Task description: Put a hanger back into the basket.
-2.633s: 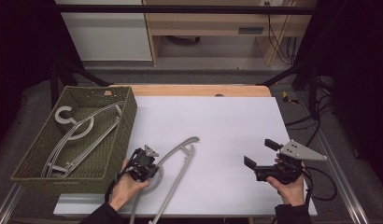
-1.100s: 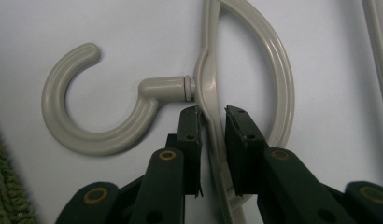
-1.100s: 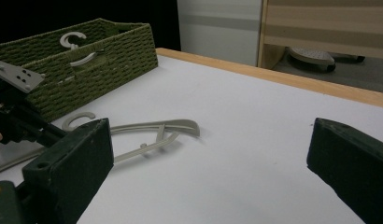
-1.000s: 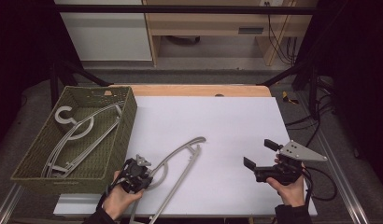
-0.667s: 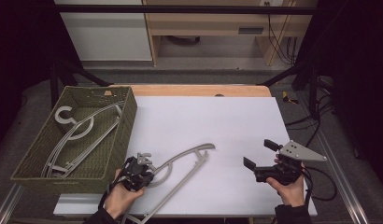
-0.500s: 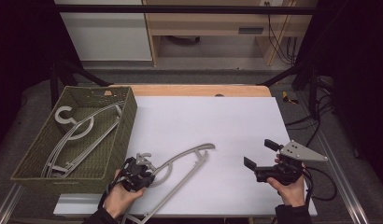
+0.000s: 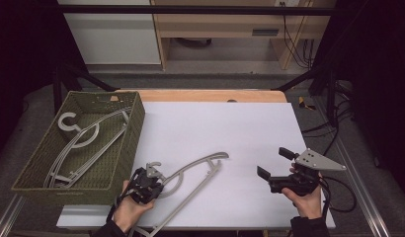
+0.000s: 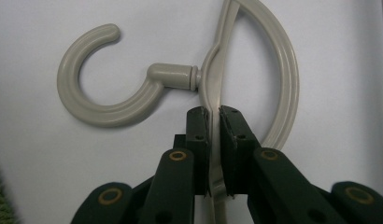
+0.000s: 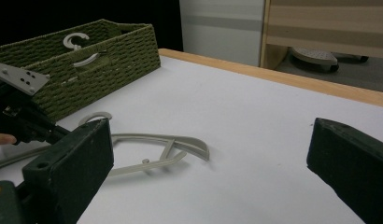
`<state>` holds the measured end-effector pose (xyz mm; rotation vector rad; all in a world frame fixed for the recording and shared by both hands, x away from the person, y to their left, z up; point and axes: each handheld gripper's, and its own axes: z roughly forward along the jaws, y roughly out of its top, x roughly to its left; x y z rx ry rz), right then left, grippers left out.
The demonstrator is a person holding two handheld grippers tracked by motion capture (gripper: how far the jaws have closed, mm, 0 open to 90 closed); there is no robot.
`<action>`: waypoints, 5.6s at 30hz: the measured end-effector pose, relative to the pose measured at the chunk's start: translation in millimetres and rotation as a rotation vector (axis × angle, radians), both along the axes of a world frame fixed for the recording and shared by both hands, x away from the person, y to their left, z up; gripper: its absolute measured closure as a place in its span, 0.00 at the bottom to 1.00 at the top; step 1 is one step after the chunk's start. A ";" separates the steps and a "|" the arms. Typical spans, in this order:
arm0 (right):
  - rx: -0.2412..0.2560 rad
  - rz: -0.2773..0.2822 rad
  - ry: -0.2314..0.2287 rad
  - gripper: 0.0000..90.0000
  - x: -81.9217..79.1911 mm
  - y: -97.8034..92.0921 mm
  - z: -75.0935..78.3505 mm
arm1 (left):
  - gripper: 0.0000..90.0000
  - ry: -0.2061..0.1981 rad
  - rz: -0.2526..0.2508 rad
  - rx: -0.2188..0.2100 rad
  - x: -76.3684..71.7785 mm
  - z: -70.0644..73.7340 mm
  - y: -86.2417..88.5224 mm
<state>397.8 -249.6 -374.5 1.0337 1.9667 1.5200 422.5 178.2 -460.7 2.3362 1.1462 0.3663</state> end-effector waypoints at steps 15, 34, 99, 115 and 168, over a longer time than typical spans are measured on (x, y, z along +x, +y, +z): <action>0.008 -0.005 -0.003 0.01 -0.4 -3.5 0.4 | 0.93 -0.113 -0.010 -0.096 -9.2 33.0 14.3; 0.009 -0.003 -0.004 0.01 -1.1 -3.1 1.2 | 0.93 -0.118 -0.045 -0.152 -7.6 36.5 14.7; 0.012 0.004 -0.010 0.01 -2.8 -3.5 2.5 | 0.91 -0.059 -0.014 -0.096 -17.9 25.6 24.8; 0.012 0.004 -0.009 0.01 -2.5 -3.9 2.4 | 0.91 -0.115 -0.022 -0.178 -22.0 37.1 28.3; 0.008 0.008 -0.006 0.01 -1.2 -5.4 2.7 | 0.61 0.027 -0.187 0.041 86.6 11.1 -45.5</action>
